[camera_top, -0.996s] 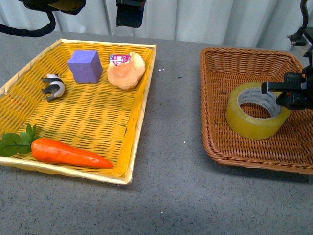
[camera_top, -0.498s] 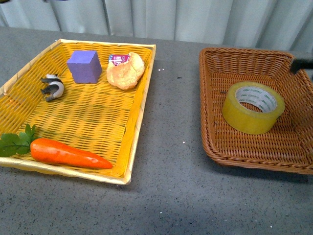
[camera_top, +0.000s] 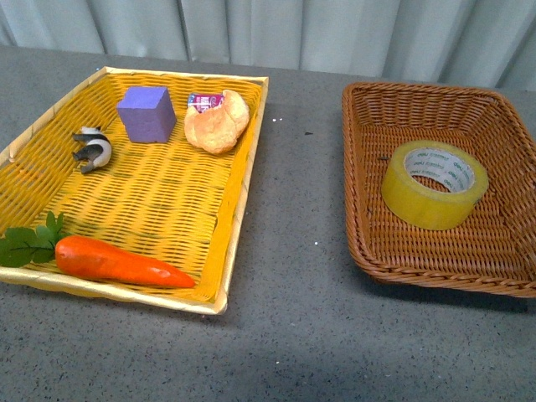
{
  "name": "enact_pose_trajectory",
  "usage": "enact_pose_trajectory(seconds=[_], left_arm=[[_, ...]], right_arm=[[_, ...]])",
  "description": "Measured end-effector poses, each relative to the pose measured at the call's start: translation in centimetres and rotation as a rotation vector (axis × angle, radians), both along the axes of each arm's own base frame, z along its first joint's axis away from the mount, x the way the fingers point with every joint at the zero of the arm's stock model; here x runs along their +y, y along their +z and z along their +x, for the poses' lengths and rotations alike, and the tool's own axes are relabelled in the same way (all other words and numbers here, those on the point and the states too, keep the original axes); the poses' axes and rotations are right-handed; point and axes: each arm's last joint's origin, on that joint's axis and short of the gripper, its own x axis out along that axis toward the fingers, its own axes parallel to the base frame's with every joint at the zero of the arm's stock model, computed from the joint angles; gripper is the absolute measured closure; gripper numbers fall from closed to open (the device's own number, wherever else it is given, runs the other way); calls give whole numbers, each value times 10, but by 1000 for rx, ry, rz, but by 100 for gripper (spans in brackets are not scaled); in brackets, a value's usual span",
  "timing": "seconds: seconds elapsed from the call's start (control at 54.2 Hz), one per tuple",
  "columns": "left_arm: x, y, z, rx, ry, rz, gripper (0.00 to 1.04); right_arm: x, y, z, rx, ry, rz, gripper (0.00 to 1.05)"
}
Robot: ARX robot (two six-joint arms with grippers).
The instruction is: Move tape to another basket
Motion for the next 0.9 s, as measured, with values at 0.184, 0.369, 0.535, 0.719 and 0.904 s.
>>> enact_pose_trajectory(seconds=[0.184,0.369,0.535,0.719,0.904], left_arm=[[8,-13,-22,10,11,0,101],[19,-13,-38,9,5,-1,101],[20,-13,-51,10,8,-1,101],[20,-11,-66,5,7,-1,101],[20,-6,-74,-11,7,-1,101]], right_arm=[[0,6,-22,13,3,0,104],[0,15,-40,-3,2,0,104],[0,15,-53,-1,2,0,104],[0,16,-68,-2,2,0,104],[0,18,-78,-10,2,0,104]])
